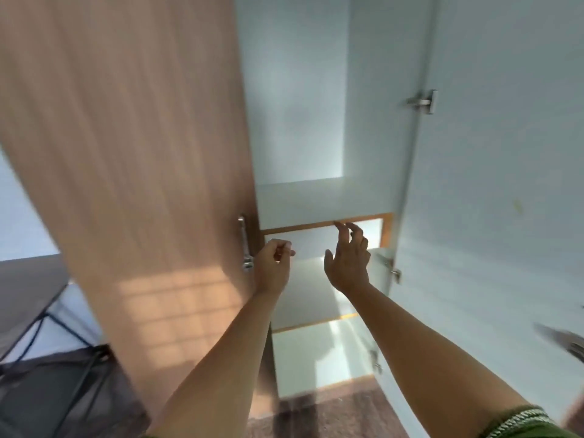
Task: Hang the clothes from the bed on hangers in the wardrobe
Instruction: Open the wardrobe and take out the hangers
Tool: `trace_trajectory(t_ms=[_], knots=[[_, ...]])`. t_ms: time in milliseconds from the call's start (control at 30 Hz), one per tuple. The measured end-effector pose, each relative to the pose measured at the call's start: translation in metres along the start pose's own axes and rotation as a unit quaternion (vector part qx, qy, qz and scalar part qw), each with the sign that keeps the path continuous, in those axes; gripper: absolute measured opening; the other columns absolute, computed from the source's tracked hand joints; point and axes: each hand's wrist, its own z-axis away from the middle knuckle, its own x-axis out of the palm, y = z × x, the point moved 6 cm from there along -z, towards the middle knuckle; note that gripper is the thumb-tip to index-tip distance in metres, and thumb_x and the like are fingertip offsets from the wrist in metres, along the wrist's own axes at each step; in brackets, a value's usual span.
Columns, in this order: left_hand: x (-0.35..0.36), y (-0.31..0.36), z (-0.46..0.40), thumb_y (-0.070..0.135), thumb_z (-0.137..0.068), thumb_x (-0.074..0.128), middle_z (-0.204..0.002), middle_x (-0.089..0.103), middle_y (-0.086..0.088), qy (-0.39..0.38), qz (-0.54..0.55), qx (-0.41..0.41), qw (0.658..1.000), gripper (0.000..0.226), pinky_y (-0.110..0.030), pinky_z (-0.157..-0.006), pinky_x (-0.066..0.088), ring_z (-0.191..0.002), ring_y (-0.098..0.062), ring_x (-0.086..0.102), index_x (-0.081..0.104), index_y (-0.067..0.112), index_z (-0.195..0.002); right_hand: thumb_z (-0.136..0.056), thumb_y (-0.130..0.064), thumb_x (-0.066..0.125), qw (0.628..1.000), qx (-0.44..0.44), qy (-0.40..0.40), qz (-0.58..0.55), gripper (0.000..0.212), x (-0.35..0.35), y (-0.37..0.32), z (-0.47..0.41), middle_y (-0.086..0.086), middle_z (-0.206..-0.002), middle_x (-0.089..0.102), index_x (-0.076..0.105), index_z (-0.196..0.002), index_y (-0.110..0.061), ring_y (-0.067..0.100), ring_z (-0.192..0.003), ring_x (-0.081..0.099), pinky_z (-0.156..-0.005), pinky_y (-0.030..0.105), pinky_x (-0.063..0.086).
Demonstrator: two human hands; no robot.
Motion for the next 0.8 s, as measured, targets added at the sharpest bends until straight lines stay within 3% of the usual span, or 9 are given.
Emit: trace_trajectory(t_ms=[100, 167, 200, 367, 467, 567, 600, 733, 800], knots=[[-0.062, -0.025, -0.029, 0.018, -0.093, 0.058, -0.075, 0.068, 0.008, 0.088, -0.005, -0.03, 0.996, 0.007, -0.025, -0.065, 0.056, -0.06, -0.004, 0.063, 0.063, 0.02, -0.089, -0.085, -0.025, 0.064, 0.997, -0.057, -0.044, -0.034, 0.066, 0.051, -0.052, -0.019, 0.008, -0.139, 0.035, 0.034, -0.143, -0.021, 0.029, -0.12, 0.044, -0.095, 0.047, 0.043], [-0.088, -0.038, -0.047, 0.007, -0.091, 0.056, -0.079, 0.066, 0.008, 0.117, -0.019, -0.045, 0.992, 0.012, -0.003, -0.061, 0.043, -0.066, 0.001, 0.063, 0.064, 0.015, -0.095, -0.086, -0.028, 0.063, 0.991, -0.075, -0.078, -0.075, 0.066, 0.084, -0.079, -0.035, 0.007, -0.138, 0.035, 0.031, -0.144, -0.022, 0.029, -0.124, 0.04, -0.1, 0.048, 0.039], [-0.097, -0.044, -0.057, 0.005, -0.09, 0.055, -0.084, 0.066, 0.007, 0.121, -0.026, -0.05, 0.991, 0.016, 0.0, -0.063, 0.039, -0.074, 0.0, 0.063, 0.064, 0.013, -0.1, -0.087, -0.028, 0.063, 0.988, -0.078, -0.095, -0.092, 0.066, 0.1, -0.089, -0.044, 0.007, -0.138, 0.035, 0.03, -0.144, -0.023, 0.029, -0.125, 0.039, -0.102, 0.049, 0.038], [-0.099, -0.074, -0.112, 0.012, -0.092, 0.059, -0.107, 0.062, 0.001, 0.103, -0.009, -0.09, 0.991, 0.027, -0.005, -0.068, 0.04, -0.096, -0.01, 0.059, 0.057, 0.009, -0.119, -0.087, -0.032, 0.067, 0.978, -0.058, -0.107, -0.168, 0.069, 0.157, -0.125, -0.089, 0.008, -0.14, 0.034, 0.028, -0.143, -0.021, 0.028, -0.128, 0.038, -0.104, 0.041, 0.038], [-0.076, -0.088, -0.134, 0.022, -0.099, 0.052, -0.113, 0.061, 0.0, 0.033, -0.018, -0.112, 0.993, 0.029, -0.014, -0.075, 0.039, -0.102, -0.012, 0.057, 0.054, 0.008, -0.123, -0.084, -0.041, 0.07, 0.974, -0.004, -0.099, -0.204, 0.084, 0.176, -0.129, -0.118, 0.01, -0.147, 0.029, 0.021, -0.148, -0.018, 0.029, -0.135, 0.032, -0.108, 0.042, 0.034], [-0.045, -0.097, -0.144, 0.03, -0.103, 0.039, -0.104, 0.056, 0.008, -0.049, -0.061, -0.1, 0.992, 0.029, -0.018, -0.068, 0.038, -0.093, -0.008, 0.053, 0.052, 0.012, -0.123, -0.071, -0.056, 0.076, 0.94, 0.062, -0.204, -0.267, 0.112, 0.207, -0.123, -0.138, 0.004, -0.156, 0.023, 0.006, -0.152, -0.025, 0.028, -0.142, 0.026, -0.113, 0.049, 0.032], [-0.039, -0.098, -0.146, 0.029, -0.104, 0.037, -0.103, 0.058, 0.007, -0.054, -0.067, -0.096, 0.992, 0.028, -0.018, -0.065, 0.038, -0.091, -0.009, 0.054, 0.052, 0.013, -0.121, -0.07, -0.056, 0.077, 0.925, 0.077, -0.235, -0.287, 0.111, 0.215, -0.122, -0.14, 0.004, -0.155, 0.027, 0.008, -0.152, -0.025, 0.028, -0.141, 0.029, -0.112, 0.049, 0.034], [-0.03, -0.114, -0.159, 0.033, -0.105, 0.031, -0.087, 0.063, 0.0, -0.064, -0.066, -0.115, 0.989, 0.035, -0.024, -0.063, 0.04, -0.082, -0.016, 0.059, 0.058, 0.013, -0.097, -0.093, -0.041, 0.058, 0.945, 0.071, -0.216, -0.237, 0.047, 0.223, -0.101, -0.152, 0.007, -0.122, 0.058, 0.047, -0.128, -0.011, 0.027, -0.113, 0.056, -0.093, 0.037, 0.049], [-0.03, -0.119, -0.157, 0.035, -0.105, 0.031, -0.077, 0.061, 0.003, -0.066, -0.04, -0.111, 0.991, 0.038, -0.018, -0.061, 0.039, -0.073, -0.009, 0.057, 0.057, 0.015, -0.088, -0.096, -0.037, 0.053, 0.961, 0.025, -0.191, -0.197, 0.035, 0.222, -0.099, -0.153, 0.008, -0.11, 0.06, 0.051, -0.117, -0.009, 0.025, -0.101, 0.058, -0.083, 0.032, 0.048]])
